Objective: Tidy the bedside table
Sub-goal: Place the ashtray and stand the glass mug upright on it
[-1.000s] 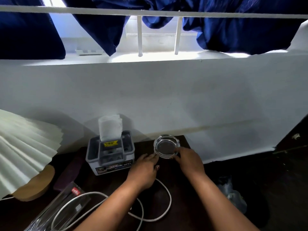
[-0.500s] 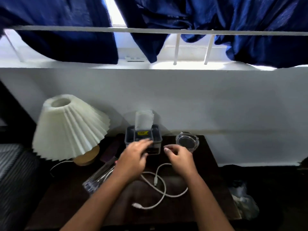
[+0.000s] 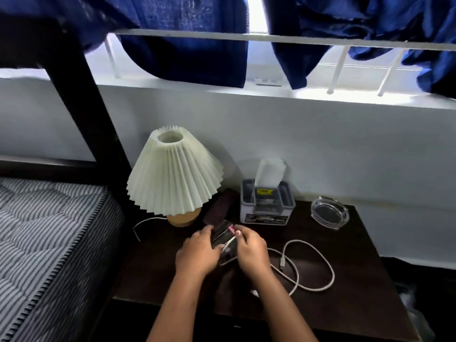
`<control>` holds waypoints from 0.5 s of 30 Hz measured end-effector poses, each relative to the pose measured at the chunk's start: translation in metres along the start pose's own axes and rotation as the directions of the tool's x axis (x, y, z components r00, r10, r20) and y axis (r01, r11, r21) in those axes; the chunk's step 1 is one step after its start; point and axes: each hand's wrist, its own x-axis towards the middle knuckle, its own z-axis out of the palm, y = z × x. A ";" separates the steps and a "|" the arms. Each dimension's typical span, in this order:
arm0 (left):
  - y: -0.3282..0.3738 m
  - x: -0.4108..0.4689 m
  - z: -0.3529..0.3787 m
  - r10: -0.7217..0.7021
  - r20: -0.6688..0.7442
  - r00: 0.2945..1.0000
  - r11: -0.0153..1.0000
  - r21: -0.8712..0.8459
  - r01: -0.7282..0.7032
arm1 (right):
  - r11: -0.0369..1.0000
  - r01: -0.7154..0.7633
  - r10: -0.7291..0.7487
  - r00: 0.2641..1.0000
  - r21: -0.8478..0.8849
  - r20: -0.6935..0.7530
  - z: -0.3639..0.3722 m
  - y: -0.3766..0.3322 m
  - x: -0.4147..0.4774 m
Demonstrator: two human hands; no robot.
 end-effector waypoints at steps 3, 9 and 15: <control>-0.003 0.006 0.003 -0.028 0.095 0.995 0.997 0.080 0.020 | 0.998 -0.036 0.036 0.999 0.048 0.001 0.003 0.004 0.006; -0.003 0.006 0.009 -0.087 0.037 0.996 0.995 0.060 0.085 | 0.996 -0.065 0.062 0.996 0.058 0.058 0.007 0.007 0.010; 0.006 -0.001 -0.009 -0.074 -0.165 0.984 0.967 -0.253 0.031 | 0.982 -0.082 0.072 0.995 0.173 0.064 0.002 -0.003 0.005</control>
